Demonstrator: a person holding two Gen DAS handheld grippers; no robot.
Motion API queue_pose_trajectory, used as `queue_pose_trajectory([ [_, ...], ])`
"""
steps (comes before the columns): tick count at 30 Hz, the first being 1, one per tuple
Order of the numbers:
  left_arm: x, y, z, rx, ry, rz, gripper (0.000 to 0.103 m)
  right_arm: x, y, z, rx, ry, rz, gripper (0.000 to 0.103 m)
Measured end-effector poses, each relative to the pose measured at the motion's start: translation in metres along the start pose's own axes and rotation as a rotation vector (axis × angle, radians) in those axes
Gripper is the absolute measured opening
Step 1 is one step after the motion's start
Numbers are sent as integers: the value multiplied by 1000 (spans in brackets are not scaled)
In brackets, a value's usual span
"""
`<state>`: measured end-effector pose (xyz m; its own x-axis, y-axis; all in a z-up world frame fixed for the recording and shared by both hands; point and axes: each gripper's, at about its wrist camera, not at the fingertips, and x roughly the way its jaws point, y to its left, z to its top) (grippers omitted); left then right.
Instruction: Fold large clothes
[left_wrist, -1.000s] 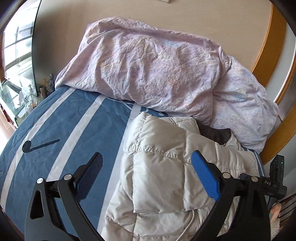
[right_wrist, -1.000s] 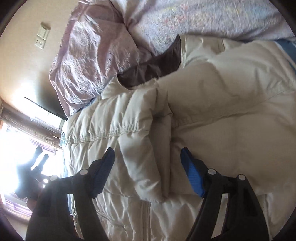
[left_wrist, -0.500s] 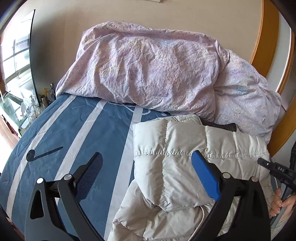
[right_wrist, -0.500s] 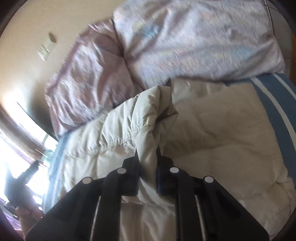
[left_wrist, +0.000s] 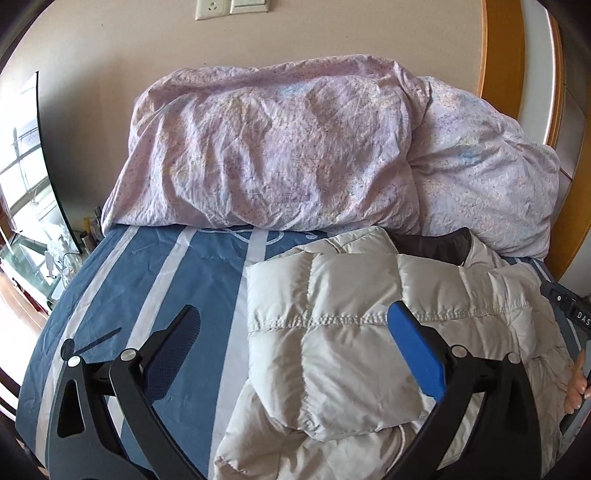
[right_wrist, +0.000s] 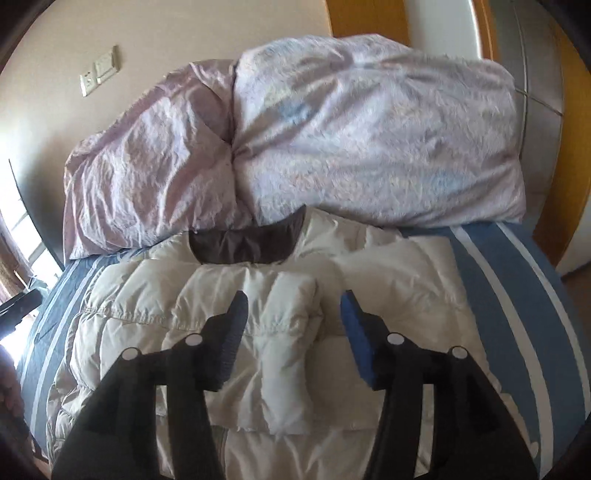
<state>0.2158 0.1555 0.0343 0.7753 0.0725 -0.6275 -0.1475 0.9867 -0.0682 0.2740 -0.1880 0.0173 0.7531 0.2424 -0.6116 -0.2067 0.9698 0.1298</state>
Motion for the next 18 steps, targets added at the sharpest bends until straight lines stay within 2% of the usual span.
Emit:
queue_pose_trajectory([
  [5, 11, -24, 5, 25, 15, -44, 102, 13, 28, 2, -124, -1, 29, 45],
  [9, 19, -37, 5, 45, 18, -59, 102, 26, 38, -7, -157, 22, 34, 39],
  [18, 46, -53, -6, 89, 48, -30, 102, 53, 47, -15, -218, 55, -8, 36],
])
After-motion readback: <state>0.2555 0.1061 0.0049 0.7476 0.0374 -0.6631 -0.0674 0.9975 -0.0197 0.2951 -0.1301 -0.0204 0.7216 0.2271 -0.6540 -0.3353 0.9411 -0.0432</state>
